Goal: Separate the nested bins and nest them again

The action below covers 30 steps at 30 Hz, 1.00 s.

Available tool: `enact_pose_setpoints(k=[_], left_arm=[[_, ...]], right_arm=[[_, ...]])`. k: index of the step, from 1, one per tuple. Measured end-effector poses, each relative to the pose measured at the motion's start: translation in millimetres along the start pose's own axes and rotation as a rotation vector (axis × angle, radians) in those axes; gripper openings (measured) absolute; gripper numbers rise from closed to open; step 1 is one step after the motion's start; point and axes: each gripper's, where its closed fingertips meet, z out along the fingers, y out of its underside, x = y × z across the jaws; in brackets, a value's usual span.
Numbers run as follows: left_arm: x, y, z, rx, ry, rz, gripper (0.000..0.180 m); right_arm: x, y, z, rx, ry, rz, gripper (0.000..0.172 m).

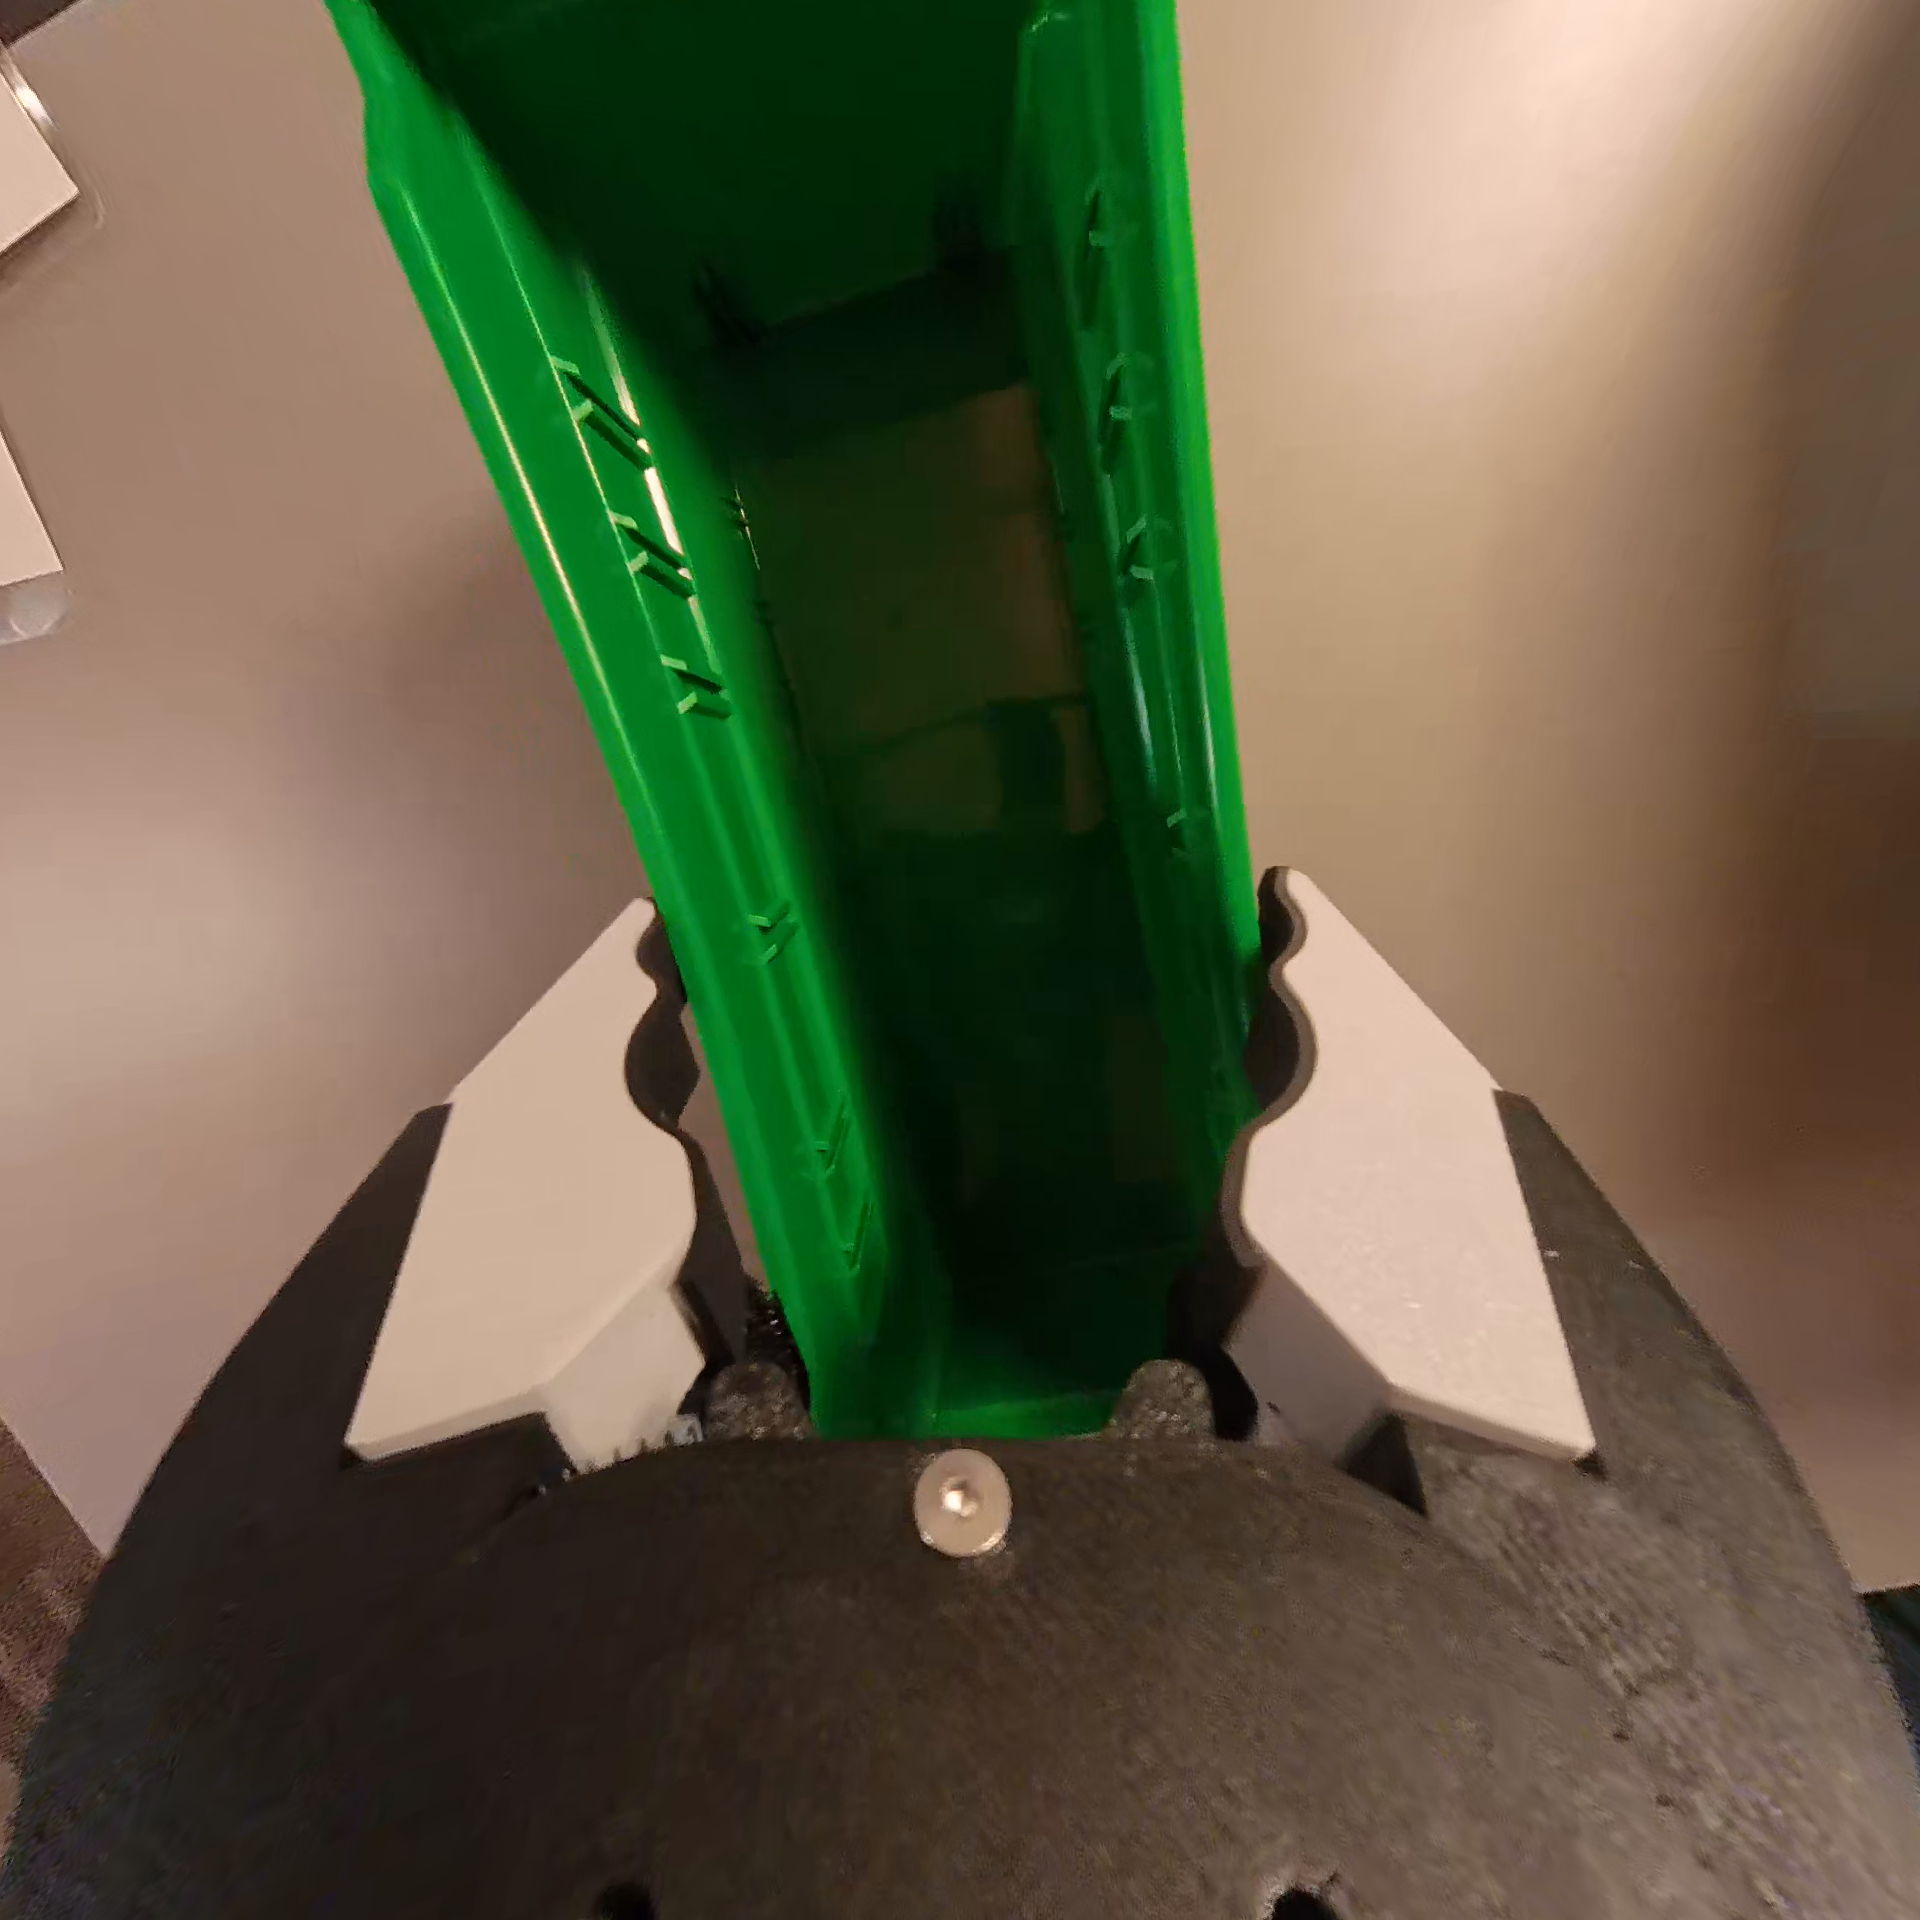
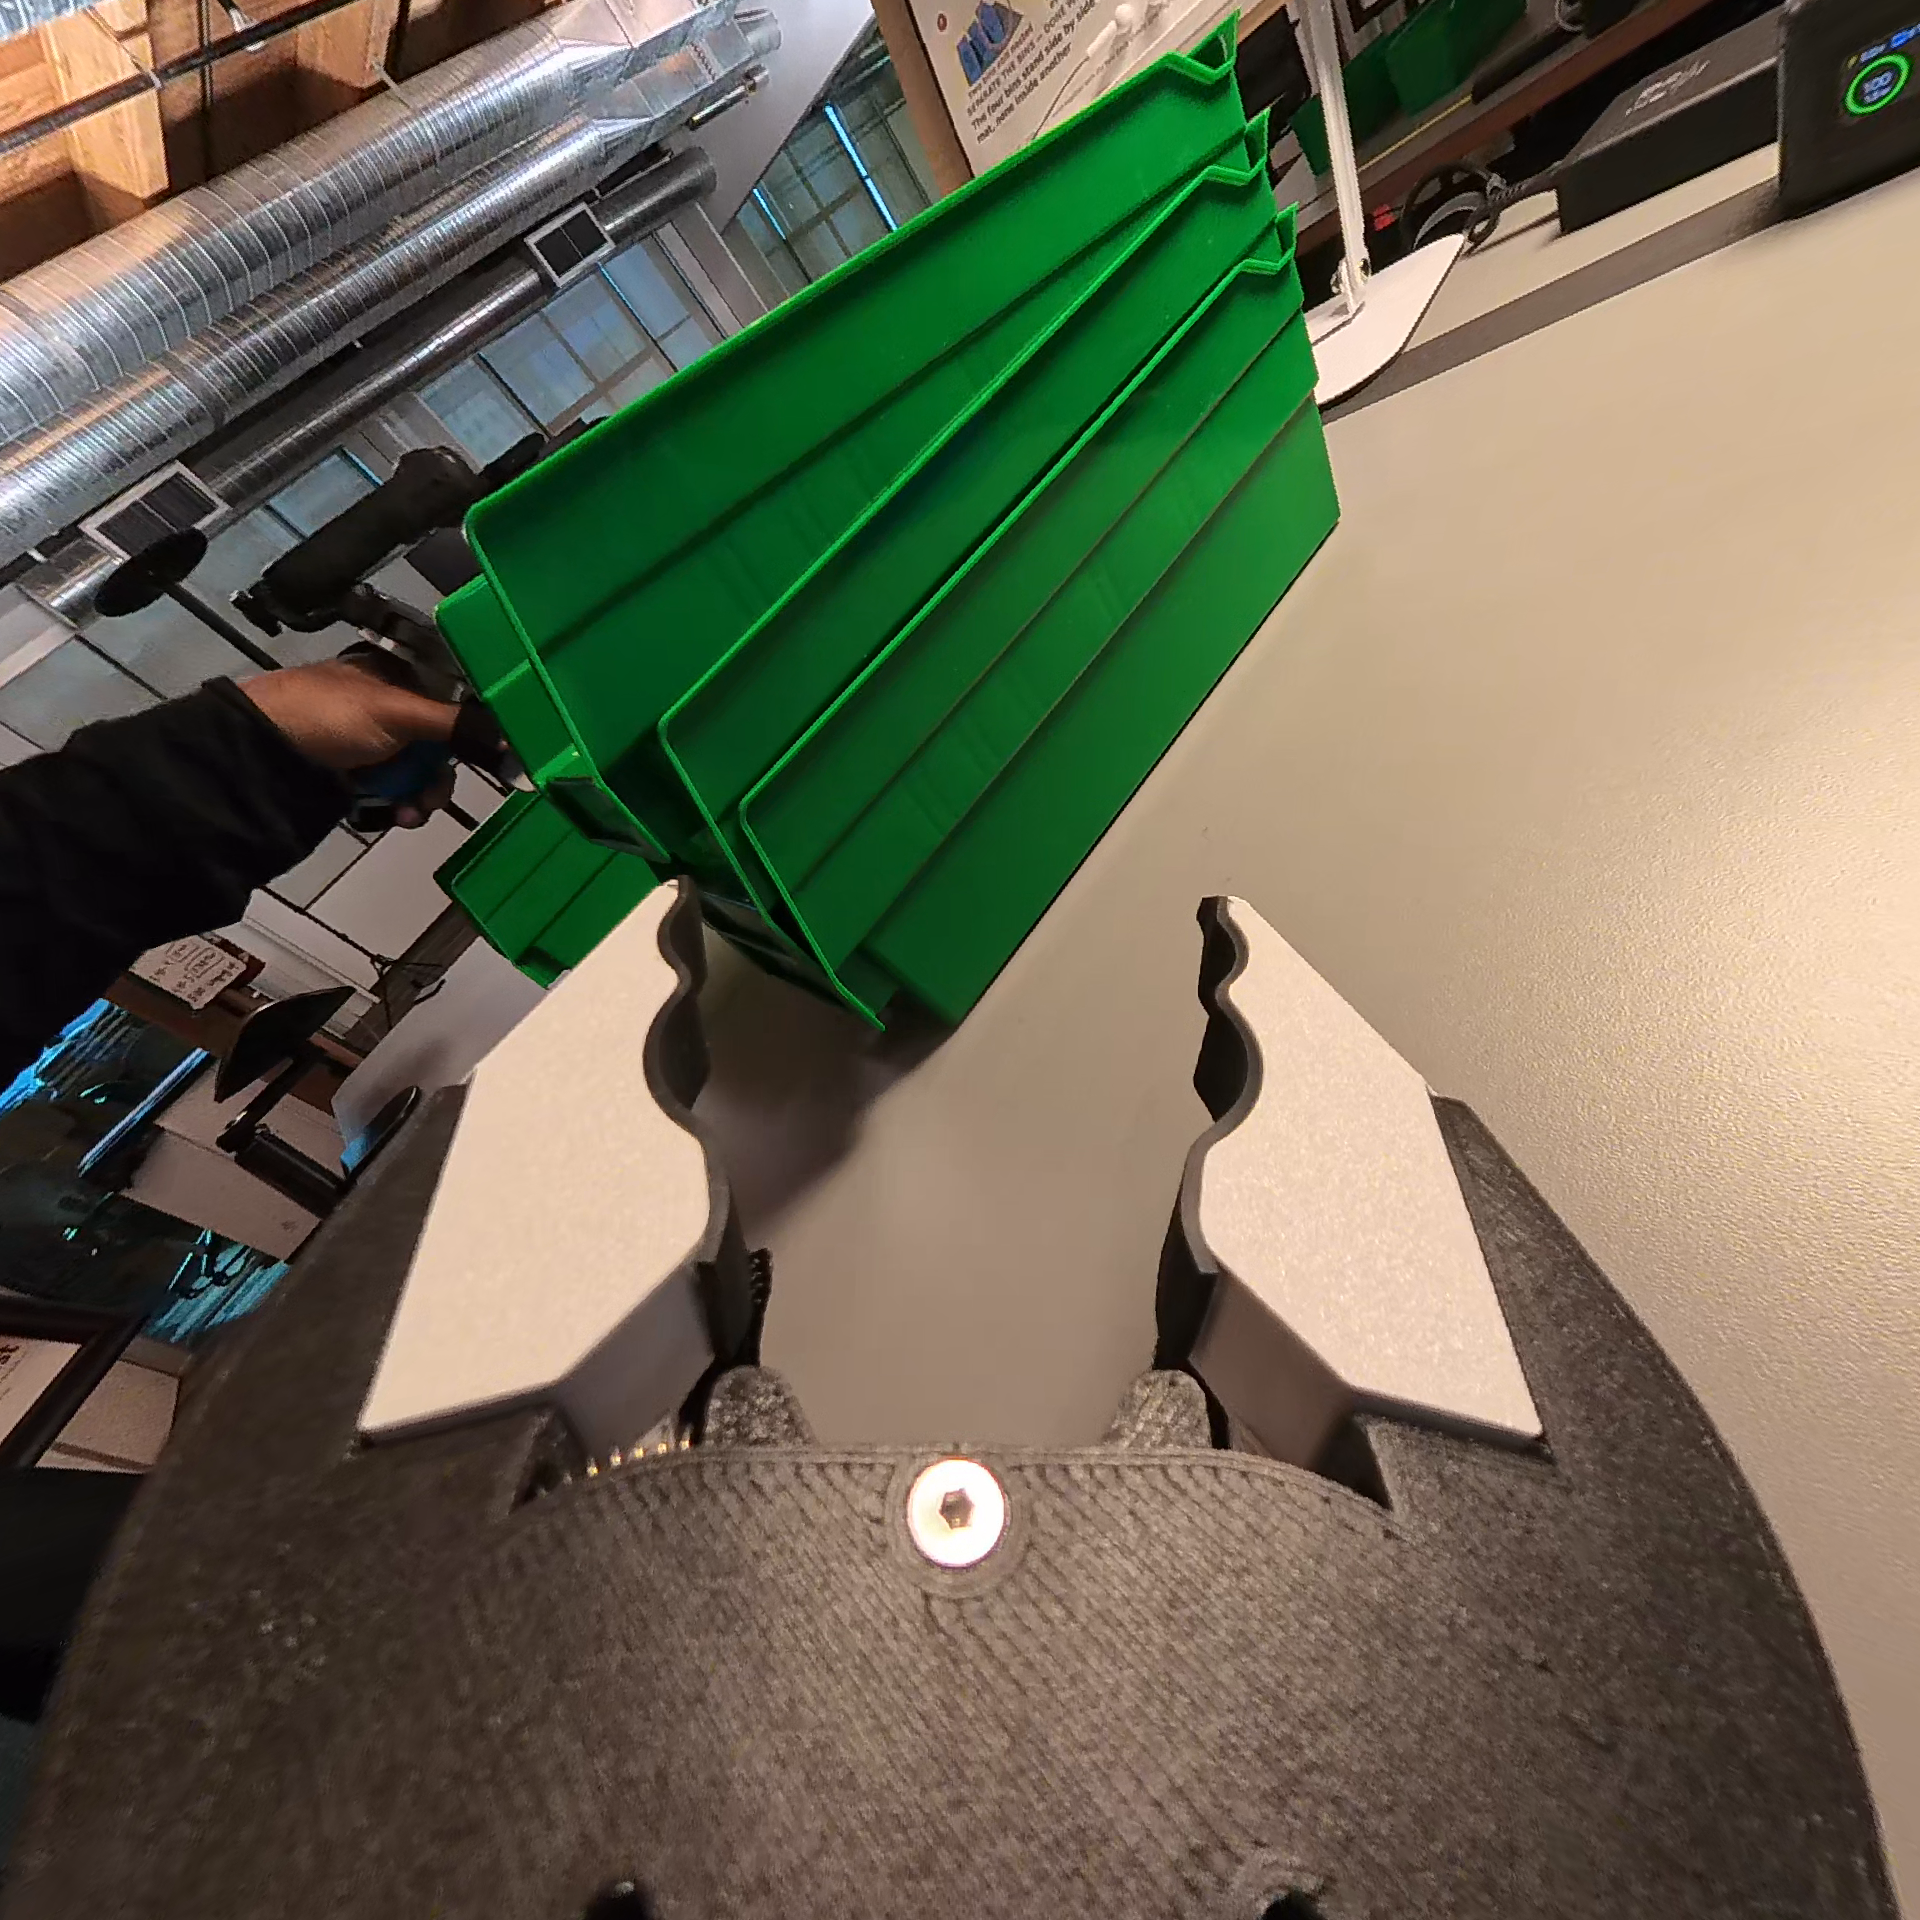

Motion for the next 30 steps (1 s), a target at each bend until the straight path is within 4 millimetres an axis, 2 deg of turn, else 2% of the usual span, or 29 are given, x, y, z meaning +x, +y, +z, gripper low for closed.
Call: enact_pose_setpoints(k=[1,5,7,9,12,15,18,20,24,26,30], left_arm=[[1,1,-1,-0.004,0.004,0.006,0.106],[13,-10,-21,0.05,0.05,-0.006,0.1],[26,-27,-44,0.114,0.102,-0.022,0.099],[46,-48,-77,0.183,0.171,-0.029,0.098],[87,-80,-131,0.279,0.273,-0.008,0.098],[138,-112,-182,0.356,0.38,0.031,0.098],[186,-138,-212,0.4,0.443,0.057,0.1],[213,-153,-212,0.402,0.464,0.042,0.1],[255,-166,-181,0.343,0.495,0.024,0.101],[264,-168,-167,0.313,0.502,0.008,0.102],[264,-176,-165,0.321,0.491,-0.041,0.103]], right_arm=[[0,0,0,0.001,0.0,0.0,0.097],[0,0,0,0.003,-0.001,0.0,0.097],[0,0,0,0.003,-0.001,-0.001,0.097],[0,0,0,0.003,0.001,-0.001,0.097],[0,0,0,0.001,0.002,-0.002,0.096],[0,0,0,0.002,0.002,-0.001,0.096],[0,-1,-1,0.005,0.0,-0.001,0.096],[0,-1,-1,0.008,-0.003,0.001,0.096],[-1,-2,-2,0.011,-0.01,0.004,0.096],[-2,-3,-3,0.018,-0.018,0.007,0.096],[-2,-4,-4,0.025,-0.031,0.019,0.096]])
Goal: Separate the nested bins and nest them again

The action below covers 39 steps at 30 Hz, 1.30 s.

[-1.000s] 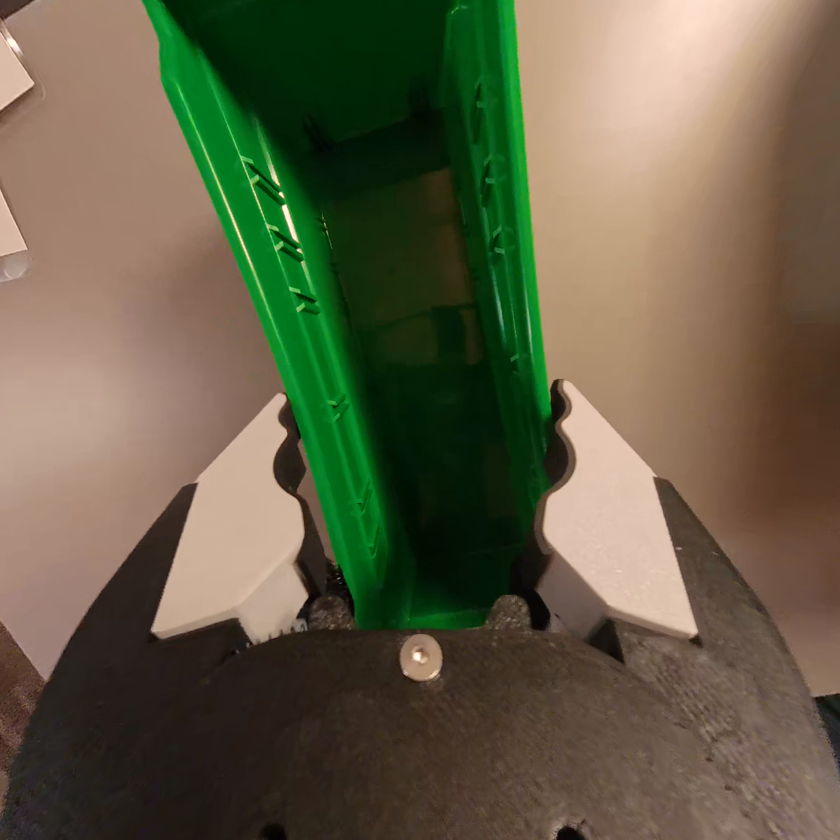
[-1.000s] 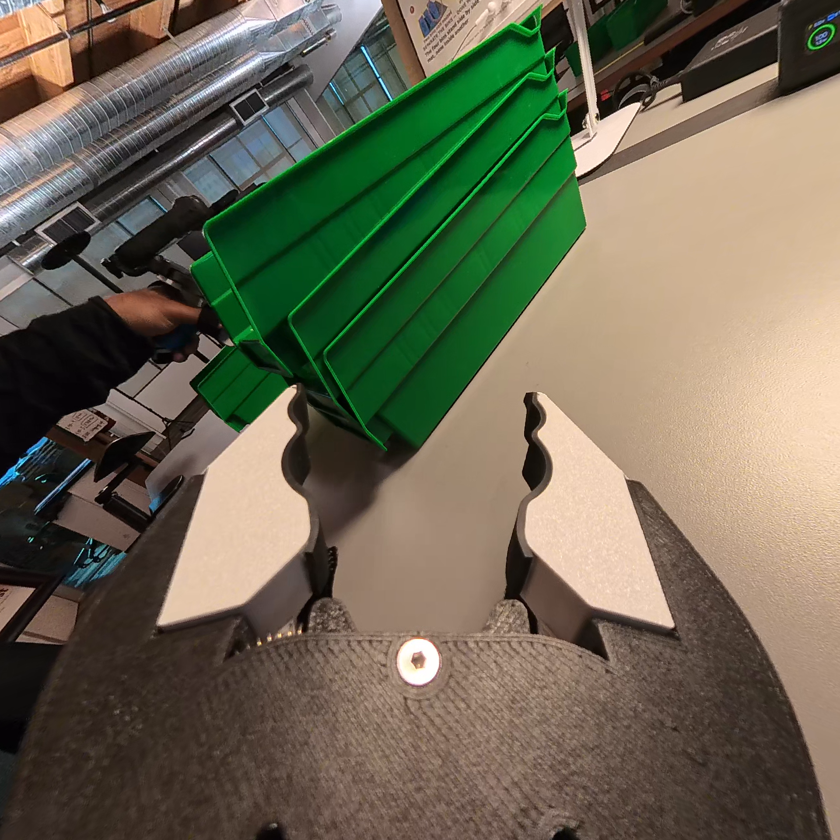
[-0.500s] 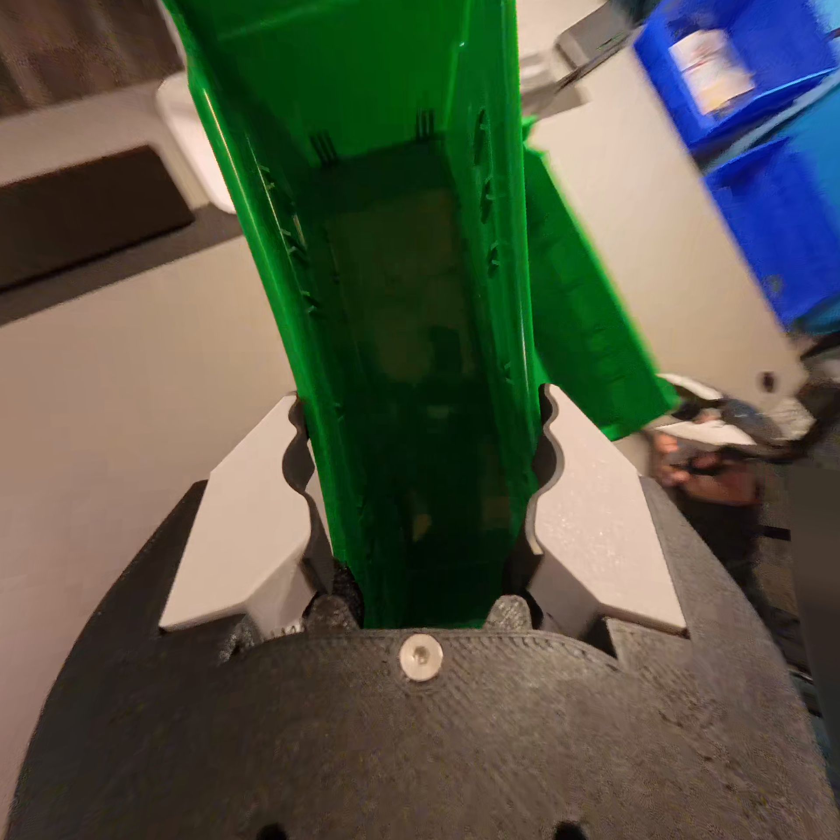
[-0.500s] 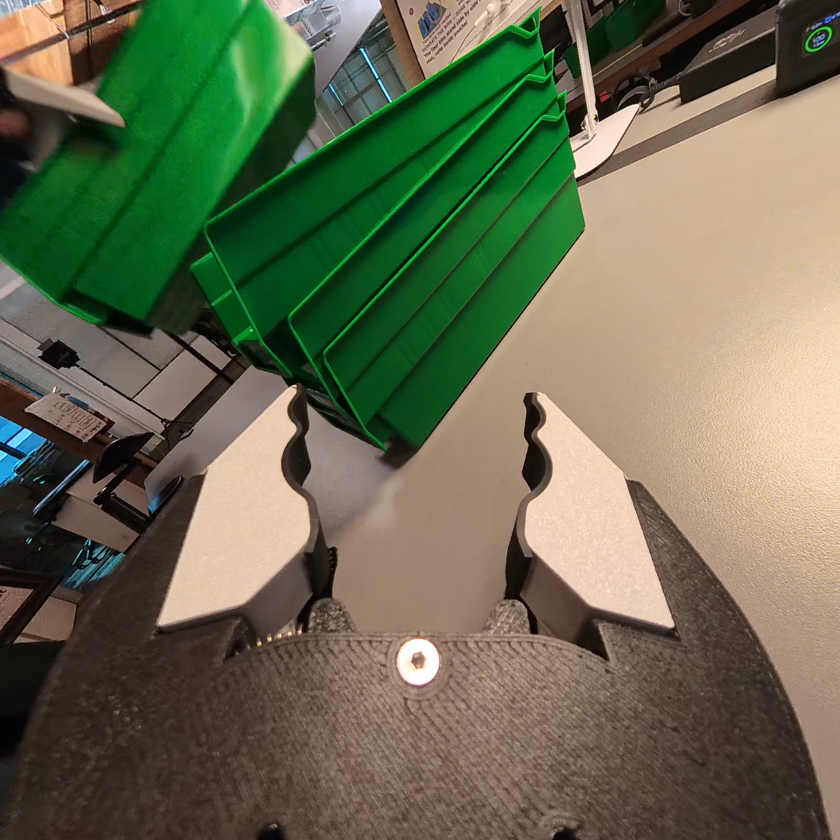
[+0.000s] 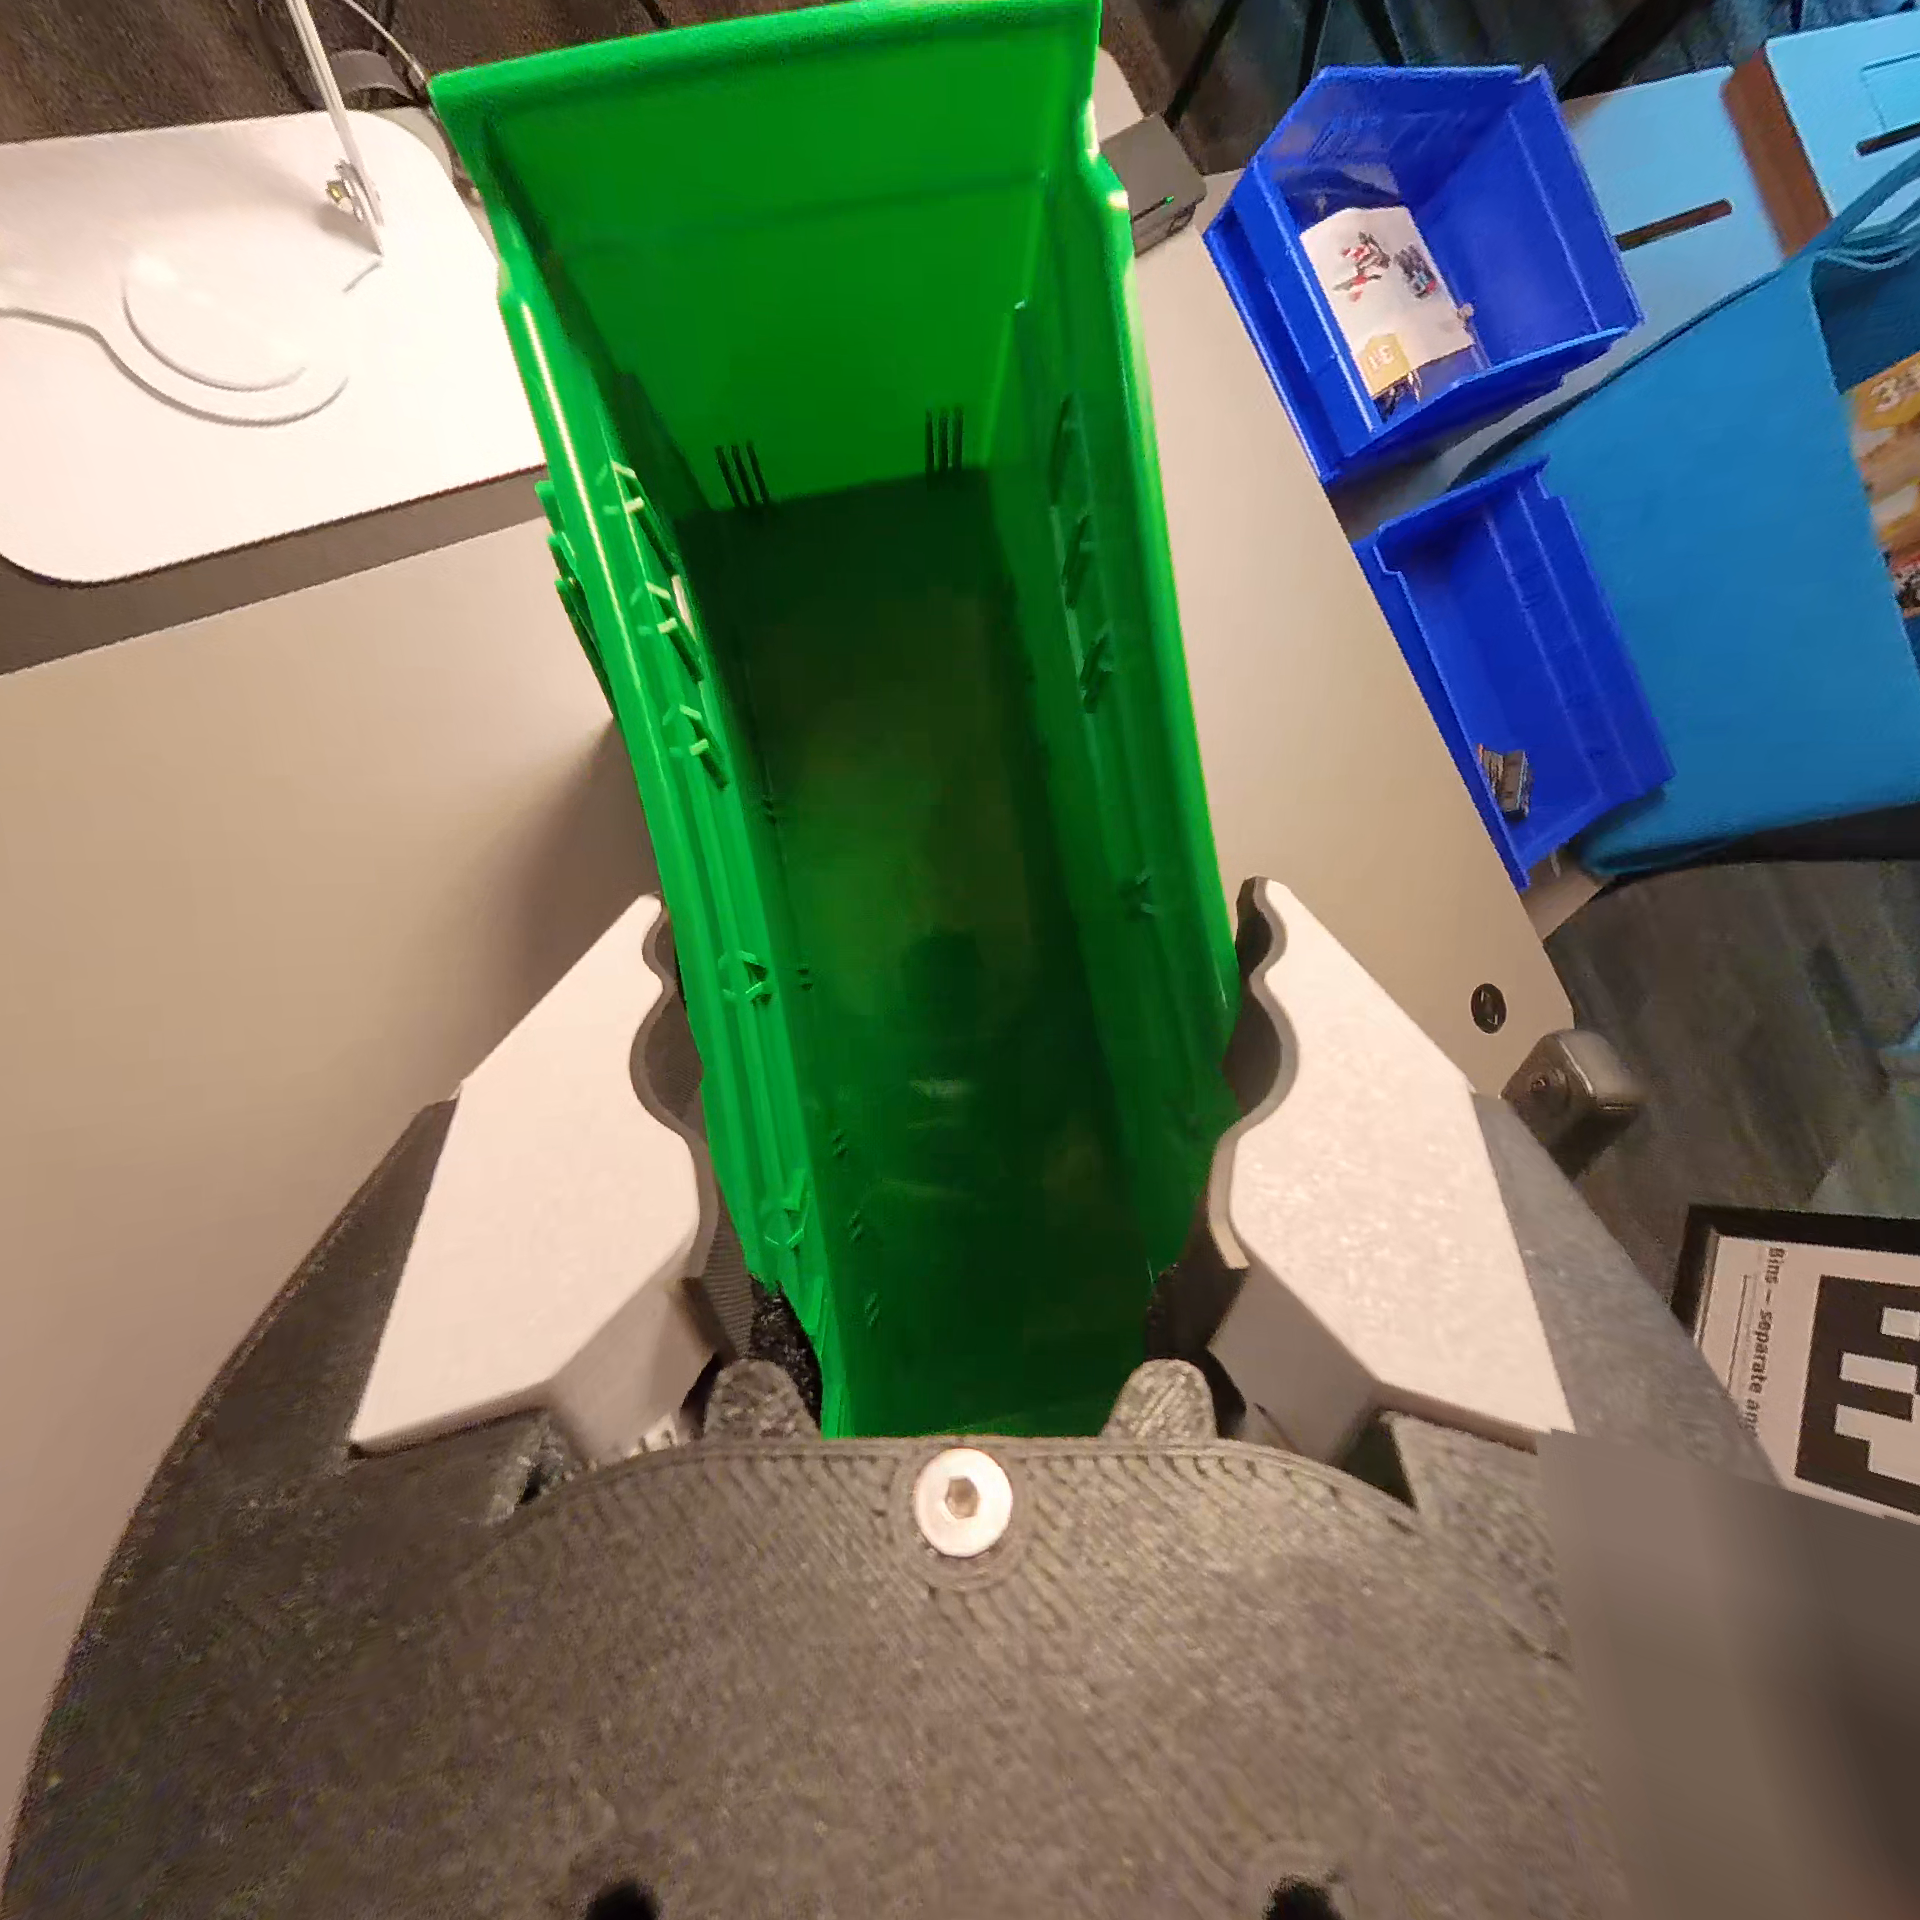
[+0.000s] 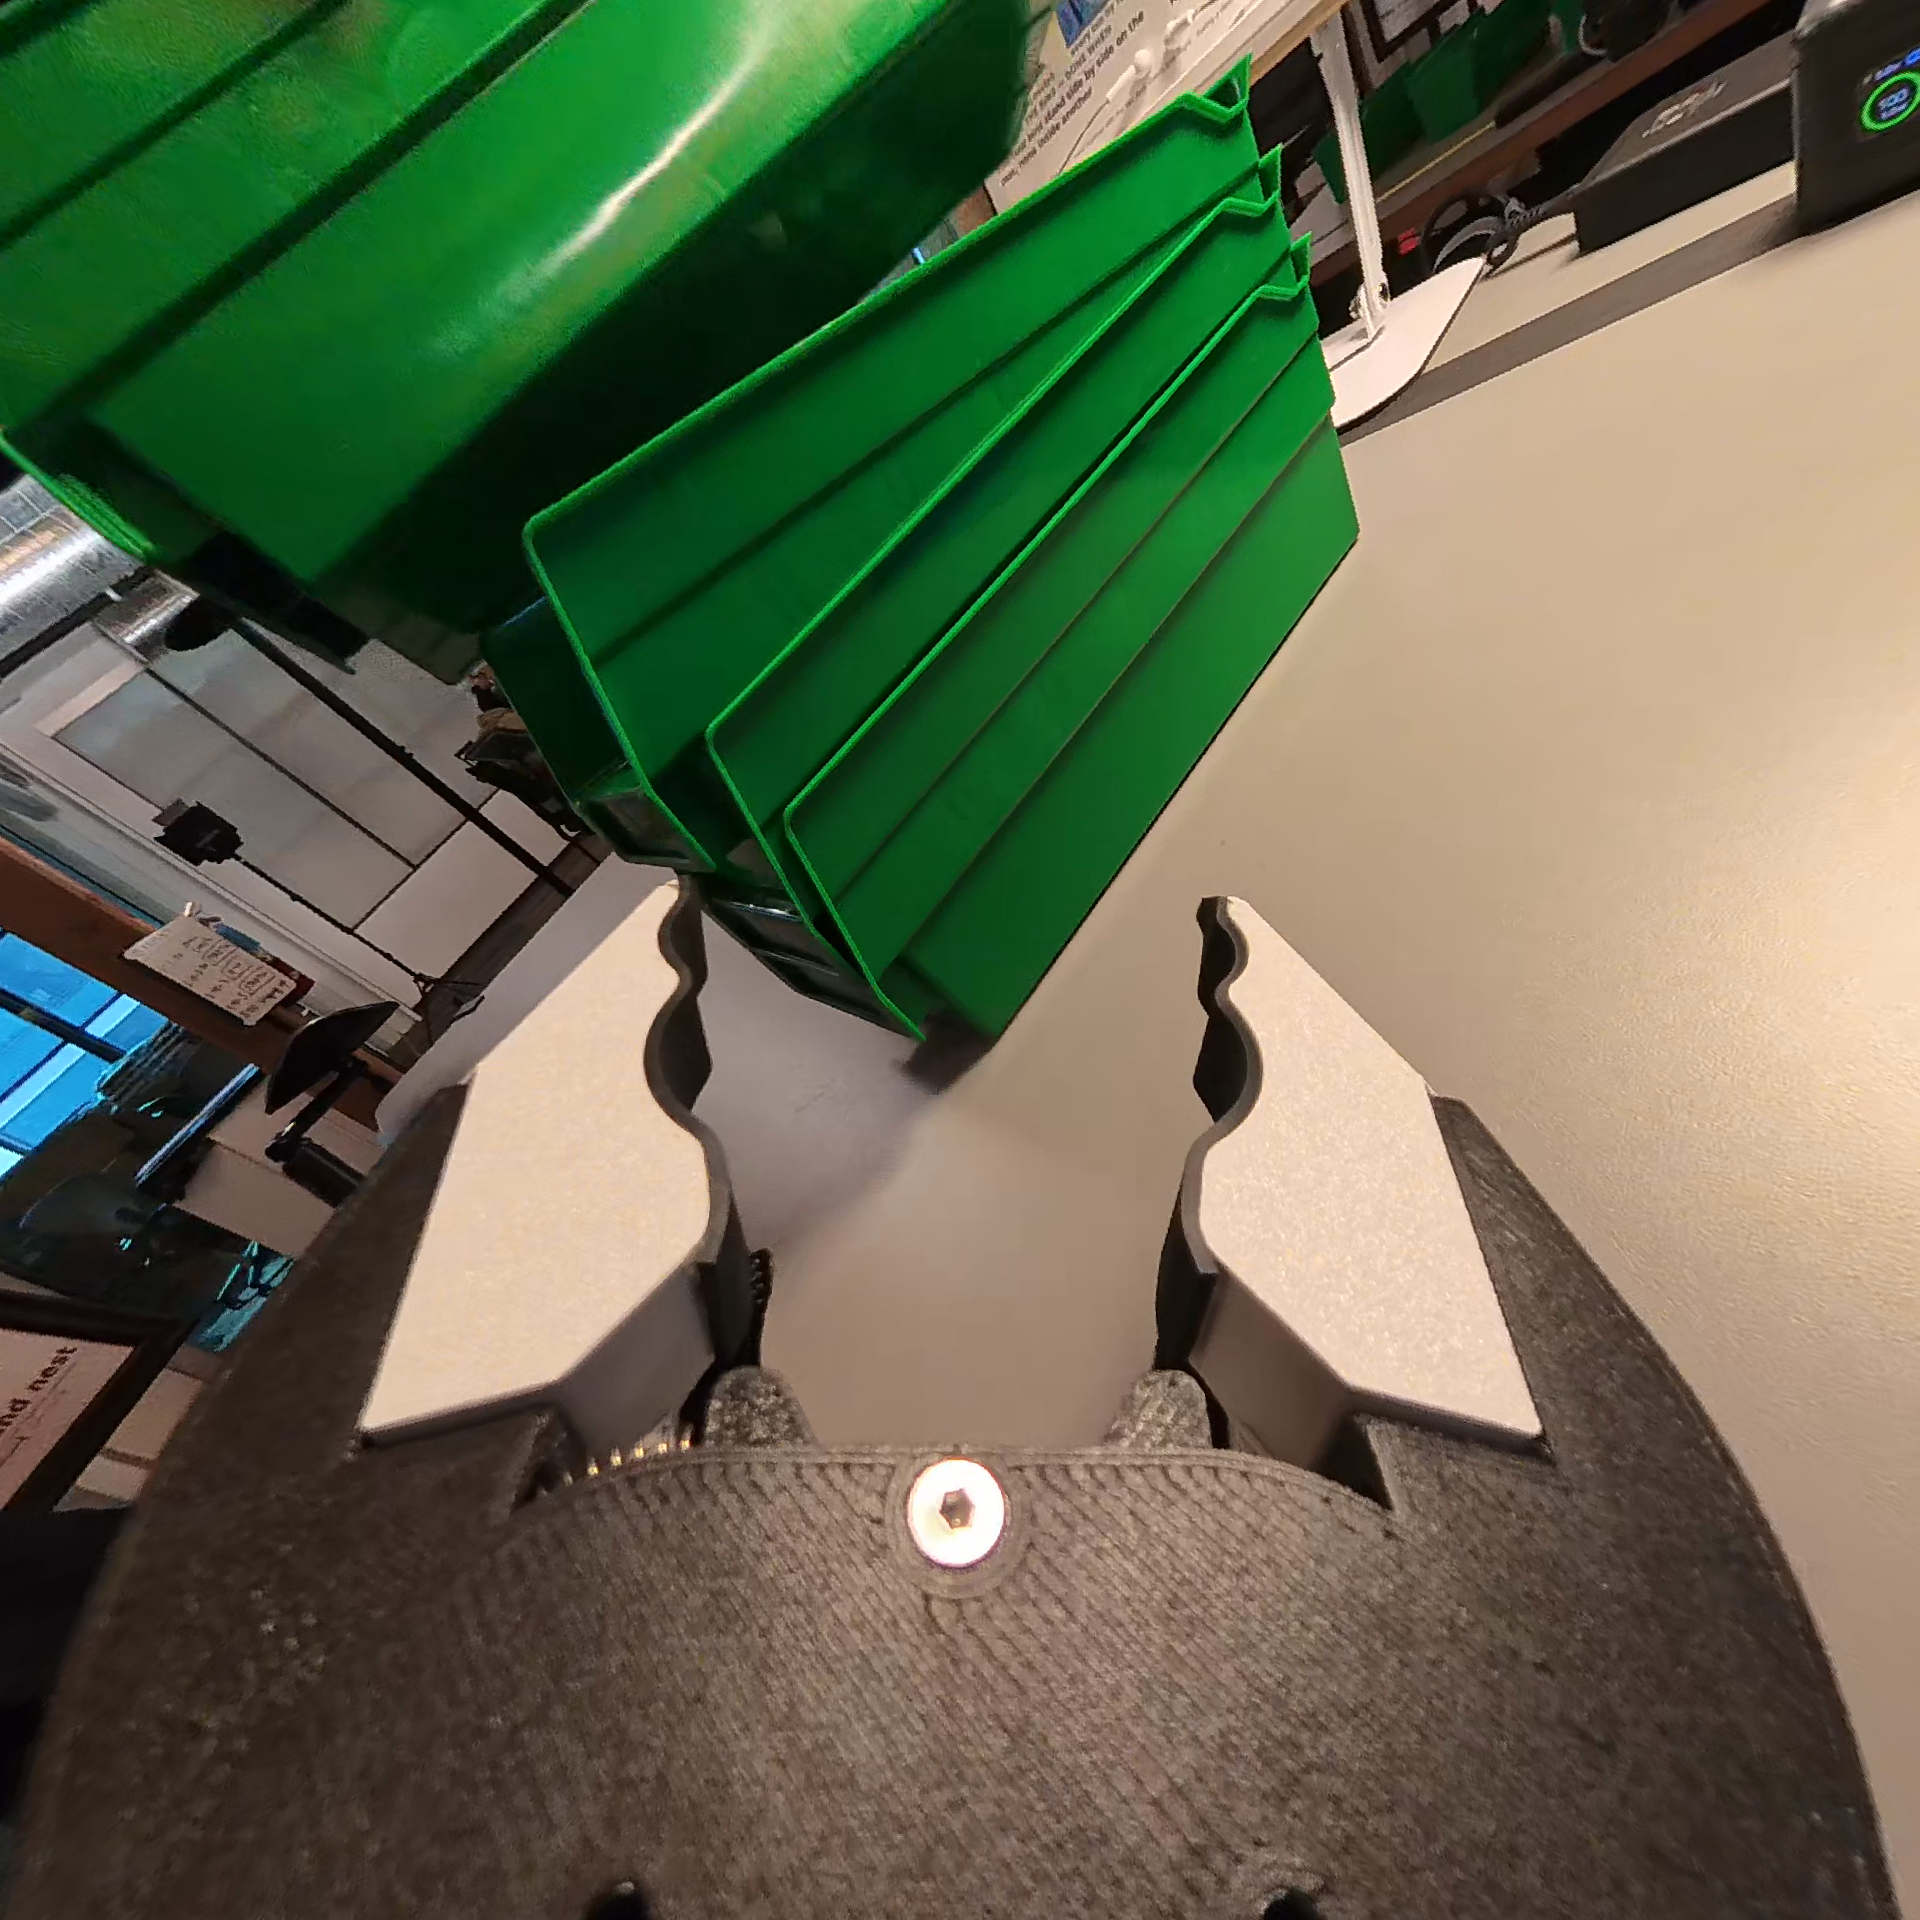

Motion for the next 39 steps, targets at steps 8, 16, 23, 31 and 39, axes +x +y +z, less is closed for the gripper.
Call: enact_pose_setpoints(k=[8,16,23,31,39], left_arm=[[1,-1,14,-0.106,-0.155,0.051,0.104],[0,-10,34,-0.139,-0.282,0.036,0.107],[6,-4,45,-0.162,-0.357,0.025,0.114],[9,18,68,-0.196,-0.313,0.071,0.119],[29,21,43,-0.107,-0.139,0.24,0.124]], right_arm=[[1,2,2,-0.015,0.014,-0.007,0.096],[-1,3,1,-0.014,0.003,-0.006,0.096],[-1,3,1,-0.017,-0.002,0.005,0.096],[-3,3,0,-0.014,-0.01,0.007,0.096],[-2,6,1,-0.026,0.006,-0.007,0.096]])
